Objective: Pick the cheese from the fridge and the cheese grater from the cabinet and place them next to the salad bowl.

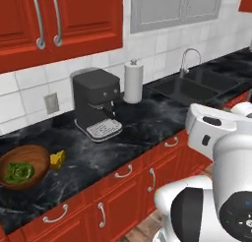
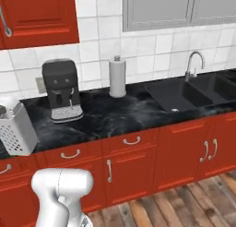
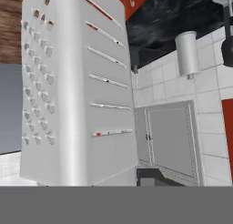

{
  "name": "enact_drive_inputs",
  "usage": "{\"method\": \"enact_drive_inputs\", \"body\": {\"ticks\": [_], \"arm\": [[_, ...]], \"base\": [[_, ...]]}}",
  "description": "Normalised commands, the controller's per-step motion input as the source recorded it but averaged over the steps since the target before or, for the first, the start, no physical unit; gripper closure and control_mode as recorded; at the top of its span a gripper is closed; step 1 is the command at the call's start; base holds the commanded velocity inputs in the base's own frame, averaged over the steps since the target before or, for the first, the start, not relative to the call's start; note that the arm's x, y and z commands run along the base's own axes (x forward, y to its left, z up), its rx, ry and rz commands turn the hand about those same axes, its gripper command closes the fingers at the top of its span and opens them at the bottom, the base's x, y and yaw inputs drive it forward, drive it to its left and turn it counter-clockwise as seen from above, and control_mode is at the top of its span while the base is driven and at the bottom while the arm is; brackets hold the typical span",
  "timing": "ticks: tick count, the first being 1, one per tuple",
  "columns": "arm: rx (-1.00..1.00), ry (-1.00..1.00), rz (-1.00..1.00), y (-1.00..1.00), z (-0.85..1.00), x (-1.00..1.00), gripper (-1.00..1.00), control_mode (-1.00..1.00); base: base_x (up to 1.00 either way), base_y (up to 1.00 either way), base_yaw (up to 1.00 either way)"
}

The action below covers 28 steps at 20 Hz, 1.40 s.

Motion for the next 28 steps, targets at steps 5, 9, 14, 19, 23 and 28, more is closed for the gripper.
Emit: {"method": "enact_drive_inputs", "body": {"ticks": [5, 9, 14, 19, 23, 28], "arm": [[0.0, 0.0, 0.0, 0.0, 0.0, 0.0, 1.0, 1.0], [0.0, 0.0, 0.0, 0.0, 0.0, 0.0, 1.0, 1.0], [0.0, 0.0, 0.0, 0.0, 0.0, 0.0, 1.0, 1.0], [0.0, 0.0, 0.0, 0.0, 0.0, 0.0, 1.0, 1.0], [0.0, 0.0, 0.0, 0.0, 0.0, 0.0, 1.0, 1.0], [0.0, 0.0, 0.0, 0.0, 0.0, 0.0, 1.0, 1.0]], "base": [[0.67, 0.0, 0.45], [0.12, 0.0, 0.55], [0.28, -0.11, 0.6], [0.35, -0.23, 0.6], [0.31, -0.25, 0.58], [0.05, -0.13, 0.57]]}}
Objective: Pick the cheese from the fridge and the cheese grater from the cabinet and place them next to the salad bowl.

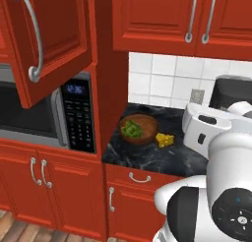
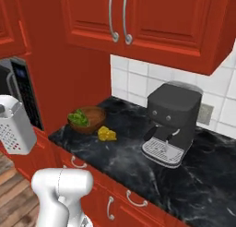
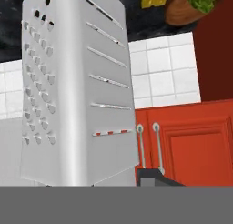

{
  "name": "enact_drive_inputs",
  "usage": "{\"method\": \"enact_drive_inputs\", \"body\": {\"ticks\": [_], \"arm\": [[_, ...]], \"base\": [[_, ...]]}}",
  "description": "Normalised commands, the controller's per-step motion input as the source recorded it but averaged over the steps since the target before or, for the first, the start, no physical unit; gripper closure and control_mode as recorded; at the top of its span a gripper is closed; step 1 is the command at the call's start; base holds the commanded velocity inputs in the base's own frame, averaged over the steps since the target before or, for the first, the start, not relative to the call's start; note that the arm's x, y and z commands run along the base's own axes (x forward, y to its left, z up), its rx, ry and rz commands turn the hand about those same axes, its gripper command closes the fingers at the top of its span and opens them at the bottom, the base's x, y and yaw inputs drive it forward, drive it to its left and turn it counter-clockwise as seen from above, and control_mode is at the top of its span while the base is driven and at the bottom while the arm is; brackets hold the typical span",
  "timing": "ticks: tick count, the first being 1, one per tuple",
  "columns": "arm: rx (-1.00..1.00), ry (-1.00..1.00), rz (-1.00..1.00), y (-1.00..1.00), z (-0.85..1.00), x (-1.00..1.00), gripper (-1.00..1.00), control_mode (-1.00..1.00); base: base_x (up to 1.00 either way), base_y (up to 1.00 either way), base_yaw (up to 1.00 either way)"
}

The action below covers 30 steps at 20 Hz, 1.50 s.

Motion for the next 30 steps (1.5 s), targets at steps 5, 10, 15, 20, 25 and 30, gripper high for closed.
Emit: {"method": "enact_drive_inputs", "body": {"ticks": [5, 10, 15, 20, 25, 30], "arm": [[0.0, 0.0, 0.0, 0.0, 0.0, 0.0, 1.0, 1.0], [0.0, 0.0, 0.0, 0.0, 0.0, 0.0, 1.0, 1.0], [0.0, 0.0, 0.0, 0.0, 0.0, 0.0, 1.0, 1.0], [0.0, 0.0, 0.0, 0.0, 0.0, 0.0, 1.0, 1.0], [0.0, 0.0, 0.0, 0.0, 0.0, 0.0, 1.0, 1.0], [0.0, 0.0, 0.0, 0.0, 0.0, 0.1, 1.0, -1.0]], "base": [[0.08, -0.29, 0.52], [0.0, -0.51, 0.37], [-0.03, -0.33, 0.1], [0.0, -0.1, 0.01], [0.01, 0.0, 0.01], [0.01, 0.0, 0.01]]}}
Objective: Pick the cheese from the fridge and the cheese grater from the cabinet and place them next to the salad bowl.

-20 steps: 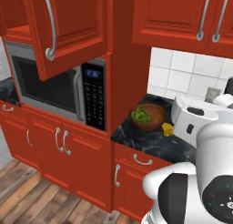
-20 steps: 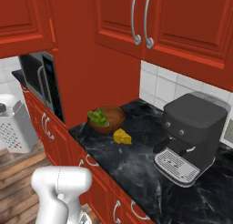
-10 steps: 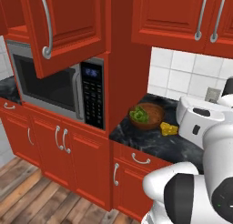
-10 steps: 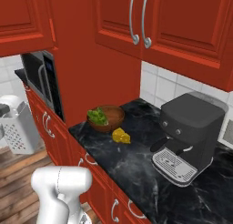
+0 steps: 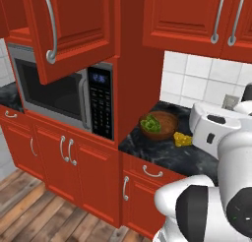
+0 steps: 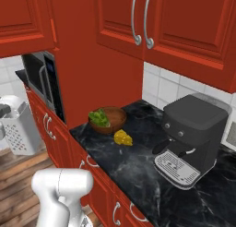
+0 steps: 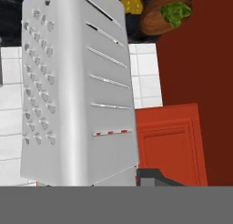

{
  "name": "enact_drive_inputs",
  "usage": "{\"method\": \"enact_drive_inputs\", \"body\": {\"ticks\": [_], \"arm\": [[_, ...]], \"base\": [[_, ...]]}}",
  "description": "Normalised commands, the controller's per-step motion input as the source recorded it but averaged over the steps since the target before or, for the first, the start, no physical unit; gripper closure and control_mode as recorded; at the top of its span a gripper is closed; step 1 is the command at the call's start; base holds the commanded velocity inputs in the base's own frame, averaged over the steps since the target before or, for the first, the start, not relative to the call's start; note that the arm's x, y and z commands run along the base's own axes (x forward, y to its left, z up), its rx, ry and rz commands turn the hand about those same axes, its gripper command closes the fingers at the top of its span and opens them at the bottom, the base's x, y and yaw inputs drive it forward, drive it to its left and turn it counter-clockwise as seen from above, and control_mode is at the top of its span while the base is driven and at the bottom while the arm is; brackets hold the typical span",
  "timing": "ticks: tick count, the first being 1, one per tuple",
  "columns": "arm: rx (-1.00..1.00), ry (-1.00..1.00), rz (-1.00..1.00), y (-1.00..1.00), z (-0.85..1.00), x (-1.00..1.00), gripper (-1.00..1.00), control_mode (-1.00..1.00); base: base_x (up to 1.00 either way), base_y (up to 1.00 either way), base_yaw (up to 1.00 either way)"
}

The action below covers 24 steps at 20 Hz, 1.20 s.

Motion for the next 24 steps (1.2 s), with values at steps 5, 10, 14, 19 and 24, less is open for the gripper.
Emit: {"method": "enact_drive_inputs", "body": {"ticks": [5, 10, 14, 19, 24], "arm": [[0.0, 0.0, -0.01, 0.06, -0.07, 0.7, 1.0, -1.0], [0.0, 0.0, -0.27, 0.0, -0.25, 1.0, 1.0, -1.0], [0.0, -0.03, -0.47, 0.26, -0.4, 0.88, 1.0, -1.0], [0.0, -0.02, -0.28, 0.01, -0.32, 0.64, 1.0, -1.0], [0.0, -0.02, -0.01, -0.1, -0.31, 0.25, 1.0, -1.0]], "base": [[0.0, 0.0, 0.0], [0.0, 0.0, 0.0], [0.0, 0.0, 0.0], [0.0, 0.0, 0.0], [0.0, 0.0, 0.0]]}}
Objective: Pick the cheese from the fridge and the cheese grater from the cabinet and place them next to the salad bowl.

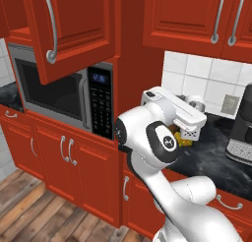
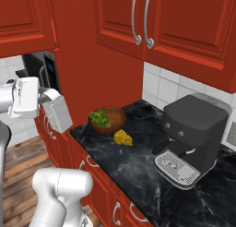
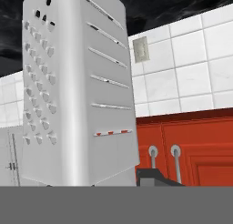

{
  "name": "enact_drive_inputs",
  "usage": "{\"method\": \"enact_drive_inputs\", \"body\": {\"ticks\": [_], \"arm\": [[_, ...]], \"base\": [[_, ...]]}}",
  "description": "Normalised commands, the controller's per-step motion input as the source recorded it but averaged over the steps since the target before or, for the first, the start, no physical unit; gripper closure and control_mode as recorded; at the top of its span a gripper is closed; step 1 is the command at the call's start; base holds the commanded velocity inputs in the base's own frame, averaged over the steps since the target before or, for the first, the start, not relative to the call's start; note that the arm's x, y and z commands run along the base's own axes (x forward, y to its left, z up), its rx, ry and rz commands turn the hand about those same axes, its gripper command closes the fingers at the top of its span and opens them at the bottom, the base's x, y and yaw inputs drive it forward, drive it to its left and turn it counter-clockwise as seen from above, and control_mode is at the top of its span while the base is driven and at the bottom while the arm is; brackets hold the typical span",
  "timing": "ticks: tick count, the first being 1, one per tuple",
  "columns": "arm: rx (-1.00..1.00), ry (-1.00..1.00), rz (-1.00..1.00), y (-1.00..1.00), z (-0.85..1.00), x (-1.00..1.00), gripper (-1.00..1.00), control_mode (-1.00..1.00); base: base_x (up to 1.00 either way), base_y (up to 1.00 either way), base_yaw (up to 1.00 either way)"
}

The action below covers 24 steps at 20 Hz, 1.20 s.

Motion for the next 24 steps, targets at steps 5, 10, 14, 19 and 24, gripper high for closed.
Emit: {"method": "enact_drive_inputs", "body": {"ticks": [5, 10, 14, 19, 24], "arm": [[0.0, -0.02, 0.03, -0.19, -0.39, 0.17, 1.0, -1.0], [0.0, -0.04, 0.13, -0.17, -0.52, 0.01, 1.0, -1.0], [0.0, -0.09, 0.19, -0.16, -0.6, 0.01, 1.0, -1.0], [-0.01, -0.01, 0.17, -0.22, -0.62, 0.08, 1.0, -1.0], [-0.01, 0.0, 0.06, -0.24, -0.52, 0.21, 1.0, -1.0]], "base": [[0.0, 0.0, 0.0], [0.0, 0.0, 0.0], [0.0, 0.0, 0.0], [0.0, 0.0, 0.0], [0.0, 0.0, 0.0]]}}
